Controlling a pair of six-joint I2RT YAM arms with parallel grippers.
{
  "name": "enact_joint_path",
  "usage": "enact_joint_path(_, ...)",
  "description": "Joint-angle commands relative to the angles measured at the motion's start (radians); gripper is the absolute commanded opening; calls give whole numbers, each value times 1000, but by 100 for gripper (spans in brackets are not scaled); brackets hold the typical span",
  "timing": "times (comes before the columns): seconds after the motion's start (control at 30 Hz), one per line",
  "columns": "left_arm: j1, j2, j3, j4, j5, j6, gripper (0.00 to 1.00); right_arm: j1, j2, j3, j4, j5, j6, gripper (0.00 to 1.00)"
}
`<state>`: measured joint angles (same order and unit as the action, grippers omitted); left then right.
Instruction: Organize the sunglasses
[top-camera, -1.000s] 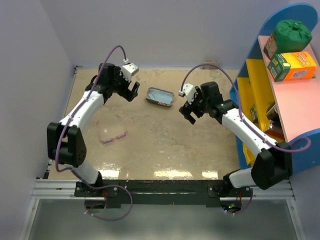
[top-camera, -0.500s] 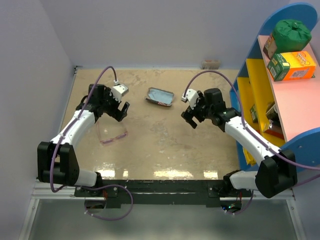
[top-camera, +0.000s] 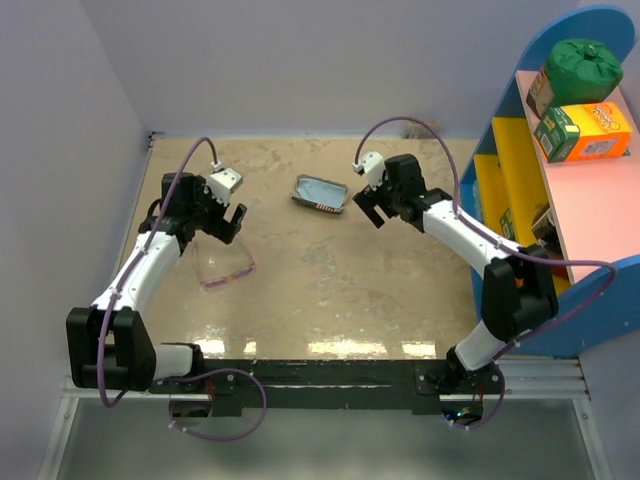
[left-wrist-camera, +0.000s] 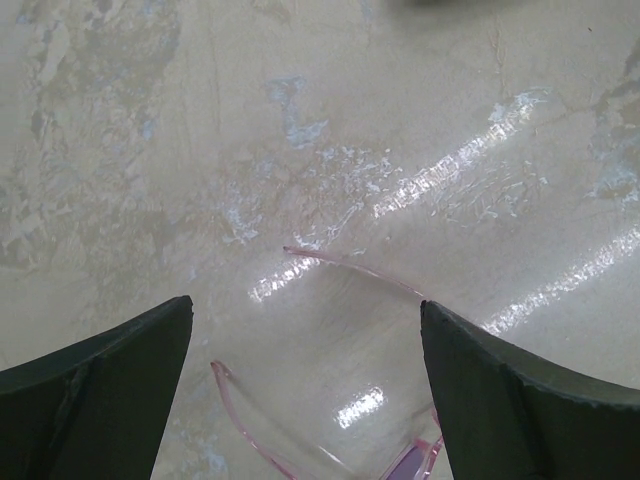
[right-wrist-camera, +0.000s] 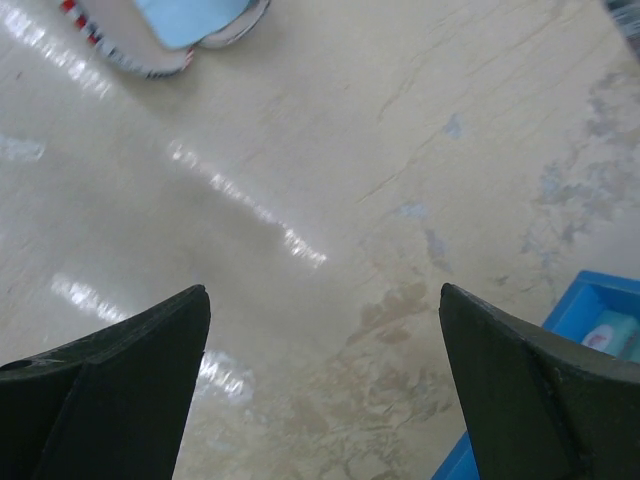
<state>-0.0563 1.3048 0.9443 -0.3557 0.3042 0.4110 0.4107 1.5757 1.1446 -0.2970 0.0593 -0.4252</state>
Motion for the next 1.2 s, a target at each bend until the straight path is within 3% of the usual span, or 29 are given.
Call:
enact_joint_path(0.0,42,-59,-65,76,22,-17,100,5,134,177,64,154,37,98)
enact_joint_path(0.27,81,-124,-139,158,81,-28,100,7,426,467,75,339,66,98)
enact_joint_path(0.6,102,-160,-164,187,154,-35,100,25,740,837,-19,441,26,98)
enact_joint_path(0.87,115,-159,-174,199,190,-34,100,50,817,891,-22,433,14,98)
enact_joint_path(1.17,116,-150,-174,198,197,-34,100,68,727,744,10,248,-21,98)
